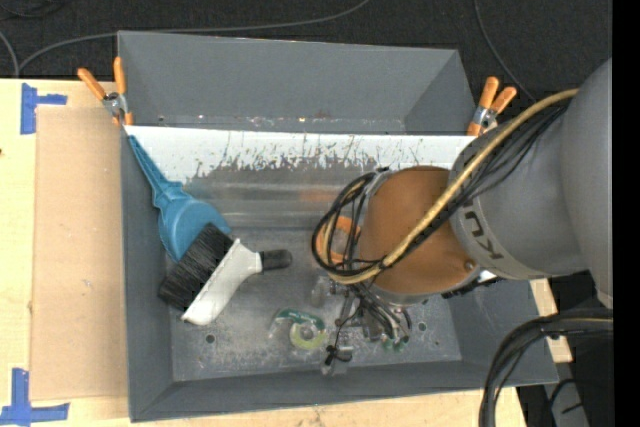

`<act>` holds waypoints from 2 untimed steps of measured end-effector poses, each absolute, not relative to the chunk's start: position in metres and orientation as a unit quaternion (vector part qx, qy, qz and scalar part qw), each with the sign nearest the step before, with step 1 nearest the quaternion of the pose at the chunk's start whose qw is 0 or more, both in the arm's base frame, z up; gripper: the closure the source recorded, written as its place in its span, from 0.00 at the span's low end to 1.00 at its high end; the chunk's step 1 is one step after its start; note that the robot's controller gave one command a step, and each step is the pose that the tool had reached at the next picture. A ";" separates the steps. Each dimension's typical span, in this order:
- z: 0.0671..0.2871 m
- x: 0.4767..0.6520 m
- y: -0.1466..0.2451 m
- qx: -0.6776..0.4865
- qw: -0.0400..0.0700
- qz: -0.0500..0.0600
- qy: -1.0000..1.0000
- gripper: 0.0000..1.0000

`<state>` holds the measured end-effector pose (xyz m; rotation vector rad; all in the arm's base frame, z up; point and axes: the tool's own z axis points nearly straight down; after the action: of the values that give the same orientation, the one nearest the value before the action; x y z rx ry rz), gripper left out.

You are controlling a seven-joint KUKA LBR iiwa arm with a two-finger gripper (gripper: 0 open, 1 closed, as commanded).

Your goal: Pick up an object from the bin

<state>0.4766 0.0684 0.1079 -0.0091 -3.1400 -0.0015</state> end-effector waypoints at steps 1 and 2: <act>0.161 0.472 0.100 0.050 -0.003 0.000 -0.999 0.00; 0.099 0.471 0.086 -0.072 0.005 0.001 -0.997 0.00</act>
Offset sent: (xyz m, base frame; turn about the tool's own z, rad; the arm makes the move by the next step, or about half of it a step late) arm -0.0046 0.0181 -0.0079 0.1376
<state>0.4710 0.0864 0.0986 -0.2254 -3.1236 0.0020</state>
